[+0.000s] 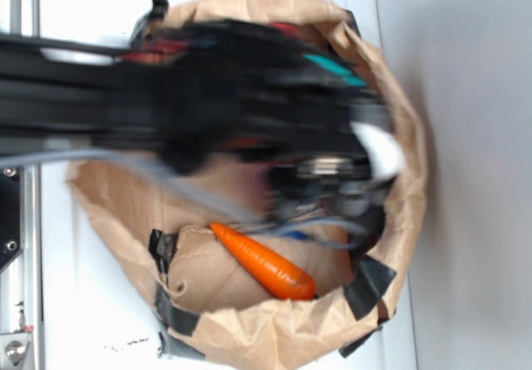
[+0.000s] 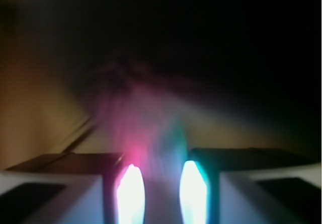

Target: Grab the wood chip.

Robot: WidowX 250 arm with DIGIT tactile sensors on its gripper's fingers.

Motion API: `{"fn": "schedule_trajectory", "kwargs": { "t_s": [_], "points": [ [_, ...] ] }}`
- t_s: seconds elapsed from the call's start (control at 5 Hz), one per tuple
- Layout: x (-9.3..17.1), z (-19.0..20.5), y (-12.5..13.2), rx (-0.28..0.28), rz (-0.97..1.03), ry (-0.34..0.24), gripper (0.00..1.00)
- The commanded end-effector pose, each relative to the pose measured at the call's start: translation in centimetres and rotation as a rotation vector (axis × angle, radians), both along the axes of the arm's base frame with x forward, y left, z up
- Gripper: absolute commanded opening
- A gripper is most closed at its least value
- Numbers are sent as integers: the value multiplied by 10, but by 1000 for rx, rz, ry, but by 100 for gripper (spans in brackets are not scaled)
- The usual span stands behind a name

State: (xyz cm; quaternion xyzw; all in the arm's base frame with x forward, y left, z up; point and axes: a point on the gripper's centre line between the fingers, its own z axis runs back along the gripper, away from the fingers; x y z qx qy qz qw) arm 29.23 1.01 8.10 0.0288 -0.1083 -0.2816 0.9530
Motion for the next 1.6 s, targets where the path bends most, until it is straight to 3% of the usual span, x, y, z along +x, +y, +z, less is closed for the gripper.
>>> {"fn": "schedule_trajectory", "kwargs": {
  "t_s": [0.0,0.2,0.4,0.6,0.8,1.0,1.4],
  "points": [
    [-29,65,39,-80,83,-71,0],
    [-21,76,54,-88,104,-71,0],
    [-7,70,56,-77,94,-30,12],
    [6,52,44,-17,48,-25,100],
    [23,28,35,24,-8,-9,100],
    [23,3,26,59,-36,45,100],
    [31,-23,12,83,-46,94,100]
  ]
}}
